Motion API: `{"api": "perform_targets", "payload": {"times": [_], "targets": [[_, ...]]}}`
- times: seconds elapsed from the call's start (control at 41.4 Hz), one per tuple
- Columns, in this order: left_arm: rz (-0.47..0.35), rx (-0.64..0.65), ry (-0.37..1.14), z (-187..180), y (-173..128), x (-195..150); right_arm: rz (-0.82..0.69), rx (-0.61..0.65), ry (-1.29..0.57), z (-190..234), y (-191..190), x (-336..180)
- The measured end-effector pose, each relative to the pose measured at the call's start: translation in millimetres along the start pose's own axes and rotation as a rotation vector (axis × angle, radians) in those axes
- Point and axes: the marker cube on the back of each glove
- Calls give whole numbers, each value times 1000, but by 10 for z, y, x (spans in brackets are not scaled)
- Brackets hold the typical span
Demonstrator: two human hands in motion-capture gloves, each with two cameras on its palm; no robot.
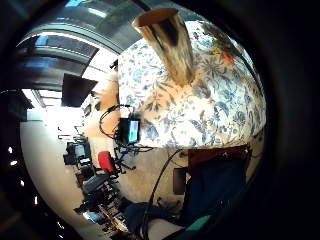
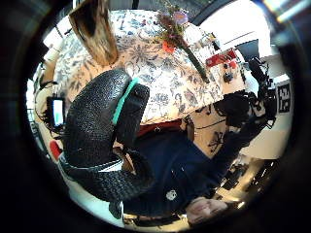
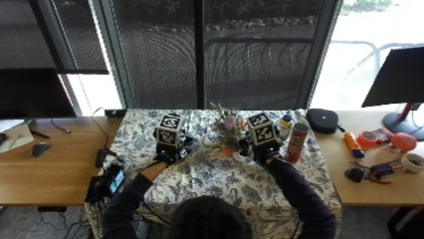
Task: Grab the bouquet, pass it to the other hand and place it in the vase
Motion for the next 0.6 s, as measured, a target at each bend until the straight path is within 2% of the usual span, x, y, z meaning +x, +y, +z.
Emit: {"api": "perform_targets", "payload": {"times": [0.121, 0.217, 0.362, 0.459, 0.604], "targets": [[36, 23, 31, 87, -94, -22, -10, 3, -9, -58, 11, -31], [75, 22, 65, 101, -36, 23, 0, 0, -31, -129, 9, -33], [124, 57, 63, 88, 52, 110, 150, -77, -34, 406, -664, 429], [137, 96, 36, 76, 73, 137, 180, -94, -71, 319, -653, 509], [197, 203, 35, 27, 112, 231, 269, -96, -138, 384, -902, 763]]}}
